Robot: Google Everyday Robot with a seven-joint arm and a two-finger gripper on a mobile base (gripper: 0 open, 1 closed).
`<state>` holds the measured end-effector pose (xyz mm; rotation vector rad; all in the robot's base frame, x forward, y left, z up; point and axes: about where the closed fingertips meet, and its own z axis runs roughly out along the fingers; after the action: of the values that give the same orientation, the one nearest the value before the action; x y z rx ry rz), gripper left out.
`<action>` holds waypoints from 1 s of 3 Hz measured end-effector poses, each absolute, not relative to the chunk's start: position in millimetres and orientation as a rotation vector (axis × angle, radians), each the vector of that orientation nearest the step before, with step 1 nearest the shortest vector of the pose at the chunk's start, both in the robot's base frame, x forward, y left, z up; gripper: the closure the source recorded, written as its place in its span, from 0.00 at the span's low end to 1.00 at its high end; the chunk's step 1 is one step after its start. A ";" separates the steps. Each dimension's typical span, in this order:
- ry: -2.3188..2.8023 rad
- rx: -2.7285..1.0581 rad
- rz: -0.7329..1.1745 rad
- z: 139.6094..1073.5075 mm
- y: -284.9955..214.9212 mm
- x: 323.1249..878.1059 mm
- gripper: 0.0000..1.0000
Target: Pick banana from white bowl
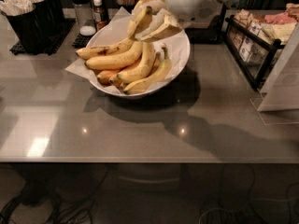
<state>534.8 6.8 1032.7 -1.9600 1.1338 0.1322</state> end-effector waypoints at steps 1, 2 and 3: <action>1.087 -1.961 0.166 1044.7 -2.3 515.8 1.00; 1.067 -1.920 0.303 1032.9 -13.2 493.4 1.00; 1.065 -1.837 0.429 1029.5 -26.7 465.1 1.00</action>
Offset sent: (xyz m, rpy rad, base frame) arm -0.0723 -0.0453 -0.0128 0.2529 0.1912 0.1256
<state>465.1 -26.7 1029.5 -1.8367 1.0655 0.4286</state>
